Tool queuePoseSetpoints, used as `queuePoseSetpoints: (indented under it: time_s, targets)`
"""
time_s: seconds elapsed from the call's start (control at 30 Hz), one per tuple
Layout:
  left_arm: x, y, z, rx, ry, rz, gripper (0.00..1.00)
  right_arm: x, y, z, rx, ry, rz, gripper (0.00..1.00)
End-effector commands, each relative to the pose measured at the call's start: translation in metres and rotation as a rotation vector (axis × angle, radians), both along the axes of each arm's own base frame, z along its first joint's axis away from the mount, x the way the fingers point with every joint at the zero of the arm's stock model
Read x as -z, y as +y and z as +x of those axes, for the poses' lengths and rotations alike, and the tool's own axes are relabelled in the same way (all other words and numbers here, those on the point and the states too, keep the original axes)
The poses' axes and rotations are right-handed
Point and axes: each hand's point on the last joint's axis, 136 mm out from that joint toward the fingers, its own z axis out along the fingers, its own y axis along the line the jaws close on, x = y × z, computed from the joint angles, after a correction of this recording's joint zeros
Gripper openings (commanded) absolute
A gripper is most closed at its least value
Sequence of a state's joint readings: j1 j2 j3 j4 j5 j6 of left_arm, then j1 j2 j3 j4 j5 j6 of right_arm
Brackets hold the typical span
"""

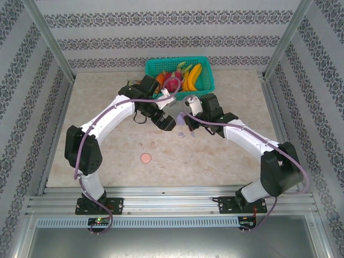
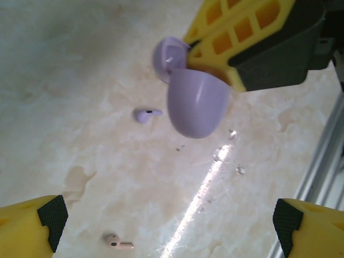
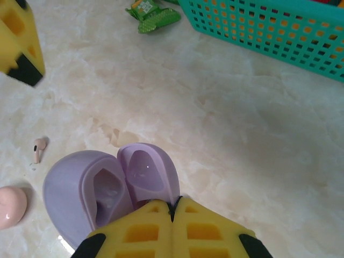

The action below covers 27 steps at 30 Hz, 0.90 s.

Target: Insert wireless bluetooth earbuds into charging case

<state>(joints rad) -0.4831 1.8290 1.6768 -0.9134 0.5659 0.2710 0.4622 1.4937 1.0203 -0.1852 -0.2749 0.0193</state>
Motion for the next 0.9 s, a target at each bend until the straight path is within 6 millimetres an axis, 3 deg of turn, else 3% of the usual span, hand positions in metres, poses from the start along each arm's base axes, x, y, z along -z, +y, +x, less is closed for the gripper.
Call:
queuePoseSetpoints:
  time_s: [0.0, 0.4, 0.57, 0.87]
  targets:
    - [-0.005, -0.006, -0.015, 0.068, 0.079, -0.030, 1.00, -0.023, 0.009, 0.015, -0.014, -0.091, 0.042, 0.00]
    - [0.000, -0.027, -0.024, 0.159, 0.230, -0.123, 0.91, -0.015, 0.010, 0.001, -0.045, -0.086, 0.070, 0.00]
    - [0.007, -0.027, -0.018, 0.154, 0.233, -0.119, 0.88, -0.009, 0.007, -0.001, -0.029, -0.096, 0.085, 0.00]
    - [0.005, -0.030, -0.002, 0.141, 0.238, -0.151, 0.73, -0.016, 0.010, -0.004, -0.014, -0.124, 0.165, 0.00]
